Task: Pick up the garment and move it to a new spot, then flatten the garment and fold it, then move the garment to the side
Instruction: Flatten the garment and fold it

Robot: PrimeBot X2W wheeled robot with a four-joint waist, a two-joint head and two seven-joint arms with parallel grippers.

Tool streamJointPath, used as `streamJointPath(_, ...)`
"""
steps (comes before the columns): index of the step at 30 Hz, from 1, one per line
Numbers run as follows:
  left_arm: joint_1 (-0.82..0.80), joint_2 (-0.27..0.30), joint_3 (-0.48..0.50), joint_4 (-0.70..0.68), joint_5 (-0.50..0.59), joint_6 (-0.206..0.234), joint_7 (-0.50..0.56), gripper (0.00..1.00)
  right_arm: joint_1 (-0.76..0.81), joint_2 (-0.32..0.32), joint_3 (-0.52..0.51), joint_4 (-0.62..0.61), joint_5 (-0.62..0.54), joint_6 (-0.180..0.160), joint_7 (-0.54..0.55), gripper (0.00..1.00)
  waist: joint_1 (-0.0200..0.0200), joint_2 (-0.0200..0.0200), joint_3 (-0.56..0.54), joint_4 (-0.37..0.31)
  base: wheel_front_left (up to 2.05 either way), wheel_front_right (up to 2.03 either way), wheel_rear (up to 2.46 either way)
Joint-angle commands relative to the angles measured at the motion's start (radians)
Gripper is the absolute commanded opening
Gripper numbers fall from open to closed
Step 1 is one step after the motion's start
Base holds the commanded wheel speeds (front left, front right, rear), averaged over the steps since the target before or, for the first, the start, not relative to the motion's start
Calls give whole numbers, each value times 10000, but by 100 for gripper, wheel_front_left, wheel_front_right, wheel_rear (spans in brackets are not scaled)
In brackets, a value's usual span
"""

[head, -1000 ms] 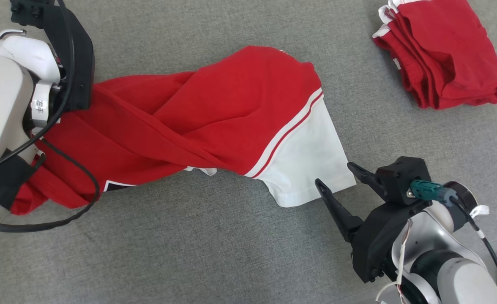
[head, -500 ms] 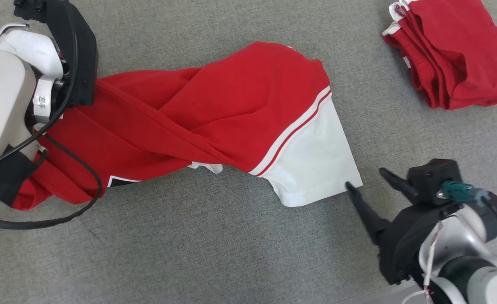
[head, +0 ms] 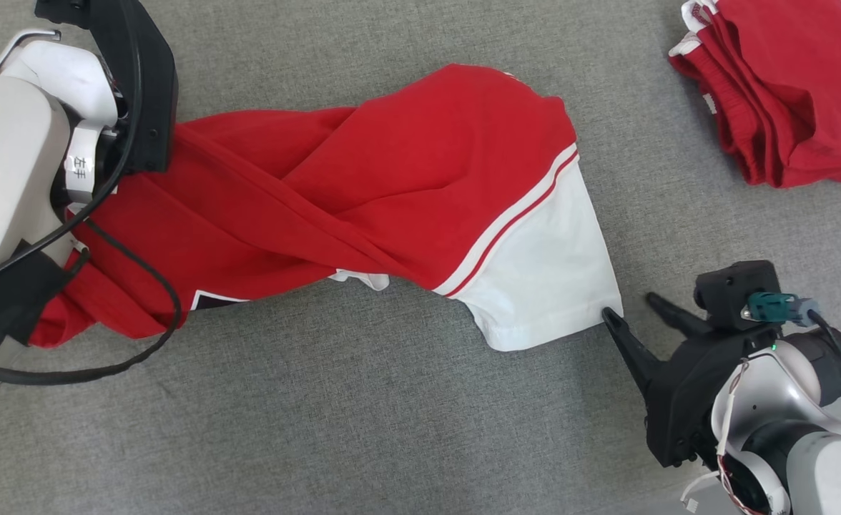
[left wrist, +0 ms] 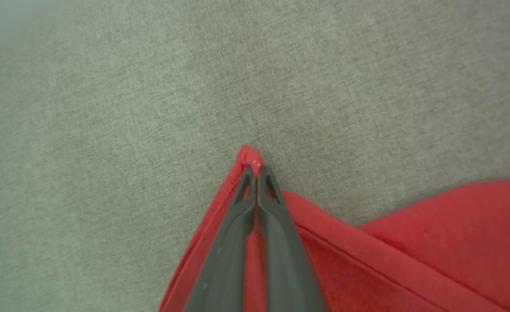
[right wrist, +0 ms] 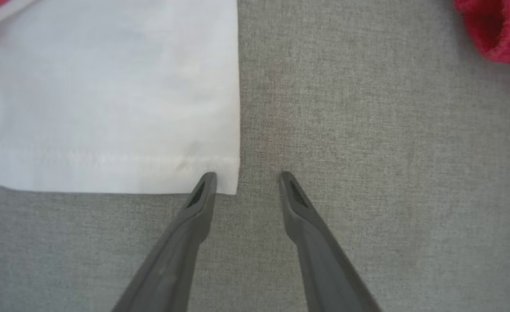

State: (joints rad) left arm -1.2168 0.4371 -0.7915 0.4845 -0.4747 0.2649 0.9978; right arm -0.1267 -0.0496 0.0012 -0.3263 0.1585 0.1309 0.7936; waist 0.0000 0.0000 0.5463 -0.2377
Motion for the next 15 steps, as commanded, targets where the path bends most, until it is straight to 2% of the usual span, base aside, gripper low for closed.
streamJointPath(1, 4, 48, -39, 104, -71, 12, -18, 0, -24, -24, 45, 84, 82, 1, 70, 67, 0, 0, 21, 32, 0, 0, 0)
streamJointPath(3, 17, 24, -53, 150, -126, 2, 7, 0, 17, -22, 138, 179, 104, 1, 132, 48, 0, 0, 28, 65, 0, 0, 0)
streamJointPath(4, 10, 16, -57, 153, -138, -3, -15, 0, 21, -22, 147, 204, 95, 1, 136, 42, 0, 0, 32, 78, 0, 0, 0)
streamJointPath(8, -31, 51, -82, 164, -74, 32, -176, 0, -127, -24, 64, 307, 49, 0, 21, 40, 0, 0, 49, 109, 0, 0, 0)
streamJointPath(10, -38, 61, -73, 196, -90, 40, -239, 0, -192, -24, 43, 365, 28, 0, 5, 29, 0, 0, 52, 126, 0, 0, 0)
streamJointPath(12, -20, 48, -86, 241, -132, 48, -204, 0, -237, -24, 33, 440, 68, 0, -59, 11, 0, 0, 44, 143, 0, 0, 0)
streamJointPath(14, 10, 6, -87, 242, -146, 74, -277, 0, -261, -24, 7, 518, 64, 0, -77, 0, 0, 0, 25, 169, 0, 0, 0)
streamJointPath(15, 31, -10, -87, 243, -167, 75, -304, 0, -275, -25, -2, 547, 61, -2, -83, 0, 0, 0, 14, 183, 0, 0, 0)
